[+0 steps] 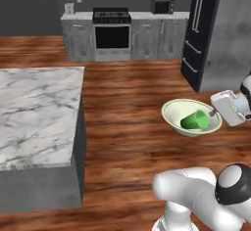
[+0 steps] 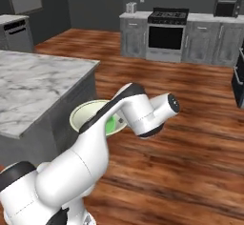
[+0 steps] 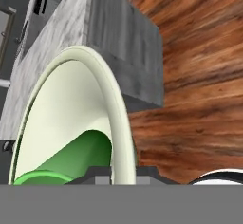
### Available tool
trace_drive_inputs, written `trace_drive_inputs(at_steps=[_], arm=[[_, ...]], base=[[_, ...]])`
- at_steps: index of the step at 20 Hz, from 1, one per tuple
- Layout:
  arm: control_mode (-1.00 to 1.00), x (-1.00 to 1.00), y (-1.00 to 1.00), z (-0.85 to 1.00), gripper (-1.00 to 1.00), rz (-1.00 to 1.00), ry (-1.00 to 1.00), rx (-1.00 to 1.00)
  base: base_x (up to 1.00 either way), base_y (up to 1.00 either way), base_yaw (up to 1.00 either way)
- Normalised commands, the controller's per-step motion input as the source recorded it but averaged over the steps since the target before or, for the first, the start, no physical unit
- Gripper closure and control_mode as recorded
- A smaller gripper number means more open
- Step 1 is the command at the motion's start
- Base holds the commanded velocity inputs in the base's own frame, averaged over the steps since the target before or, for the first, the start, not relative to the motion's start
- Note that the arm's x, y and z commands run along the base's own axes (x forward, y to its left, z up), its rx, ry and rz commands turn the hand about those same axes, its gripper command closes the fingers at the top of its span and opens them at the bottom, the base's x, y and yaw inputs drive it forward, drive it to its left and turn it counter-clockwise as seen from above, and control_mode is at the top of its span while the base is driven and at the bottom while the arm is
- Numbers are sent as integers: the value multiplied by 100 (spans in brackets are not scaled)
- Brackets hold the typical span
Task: Place the cup inside the bowl on the dining table and move the bowl to any counter.
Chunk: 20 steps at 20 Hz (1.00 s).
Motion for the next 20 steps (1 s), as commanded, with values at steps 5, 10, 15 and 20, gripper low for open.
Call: trace_drive_inputs(at_steps=[5,10,15,20], arm=[[100,0,0,0,100,0,0,0],[100,0,0,0,100,0,0,0],[100,0,0,0,100,0,0,0],[100,0,0,0,100,0,0,0]], base=[[100,-36,0],[99,-62,1],[82,-100,7],[71,-82,3]])
